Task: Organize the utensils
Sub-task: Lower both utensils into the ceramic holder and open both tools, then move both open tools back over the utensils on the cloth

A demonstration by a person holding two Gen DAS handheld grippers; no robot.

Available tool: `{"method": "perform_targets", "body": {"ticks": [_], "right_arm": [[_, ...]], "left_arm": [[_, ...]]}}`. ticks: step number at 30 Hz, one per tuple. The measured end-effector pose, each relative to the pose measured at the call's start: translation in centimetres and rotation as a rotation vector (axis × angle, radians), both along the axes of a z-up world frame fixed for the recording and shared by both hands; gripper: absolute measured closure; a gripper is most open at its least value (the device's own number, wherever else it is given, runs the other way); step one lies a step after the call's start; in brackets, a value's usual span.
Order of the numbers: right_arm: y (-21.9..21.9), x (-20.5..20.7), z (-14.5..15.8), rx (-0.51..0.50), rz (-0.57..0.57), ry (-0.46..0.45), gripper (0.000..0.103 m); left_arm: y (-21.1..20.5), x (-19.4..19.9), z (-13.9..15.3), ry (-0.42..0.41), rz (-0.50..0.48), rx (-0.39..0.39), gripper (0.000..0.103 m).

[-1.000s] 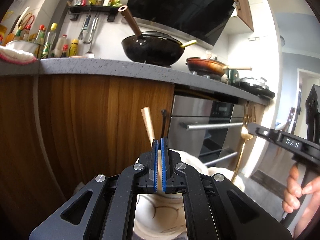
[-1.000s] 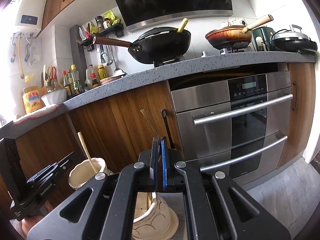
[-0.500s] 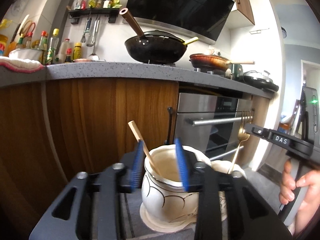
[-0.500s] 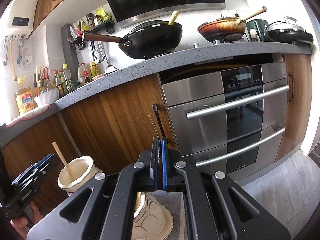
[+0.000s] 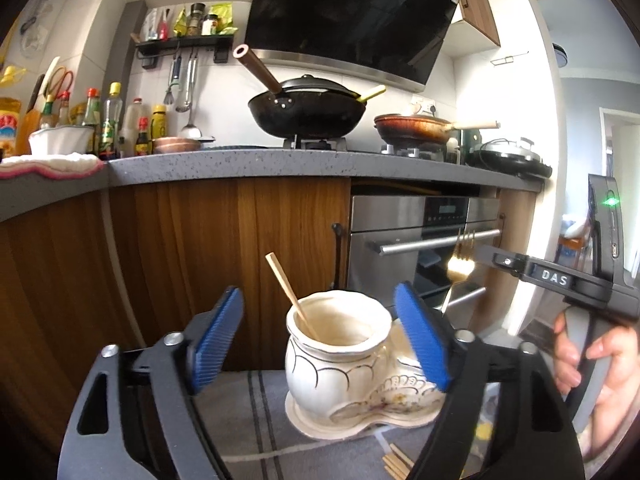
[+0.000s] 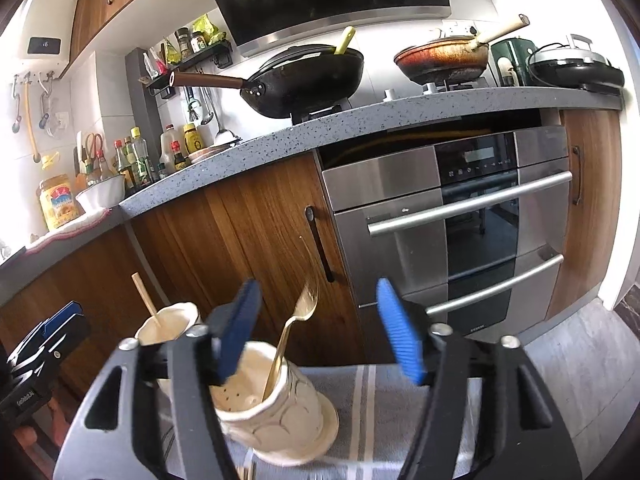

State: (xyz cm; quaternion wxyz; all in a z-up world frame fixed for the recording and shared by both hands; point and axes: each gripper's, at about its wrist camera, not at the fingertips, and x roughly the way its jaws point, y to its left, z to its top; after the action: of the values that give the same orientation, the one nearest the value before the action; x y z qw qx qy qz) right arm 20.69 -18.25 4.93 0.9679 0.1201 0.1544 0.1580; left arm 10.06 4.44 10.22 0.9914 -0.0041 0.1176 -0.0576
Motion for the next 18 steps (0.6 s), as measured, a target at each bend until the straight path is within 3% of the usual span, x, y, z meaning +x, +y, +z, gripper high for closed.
{"method": "perform_targets", "body": {"ticks": [2,8,18], "right_arm": [[-0.3,-0.9,0.0,-0.003,-0.001,0.007,0.025],[-1.5,-4.6,-1.0,-0.033,-0.016,0.017,0.008],[-4.2,-8.1,-5.5,-0.072,-0.086,0.128,0.006]], "left_arm": [[-0.1,-0.8,0.1,-0.004,0.008,0.006,0.013],[-0.3,-3.1,-0.2,0.012,0.016,0.002,0.007],[-0.9,-5.5,-3.0,0.110,-0.001,-0.004,0.006]]}}
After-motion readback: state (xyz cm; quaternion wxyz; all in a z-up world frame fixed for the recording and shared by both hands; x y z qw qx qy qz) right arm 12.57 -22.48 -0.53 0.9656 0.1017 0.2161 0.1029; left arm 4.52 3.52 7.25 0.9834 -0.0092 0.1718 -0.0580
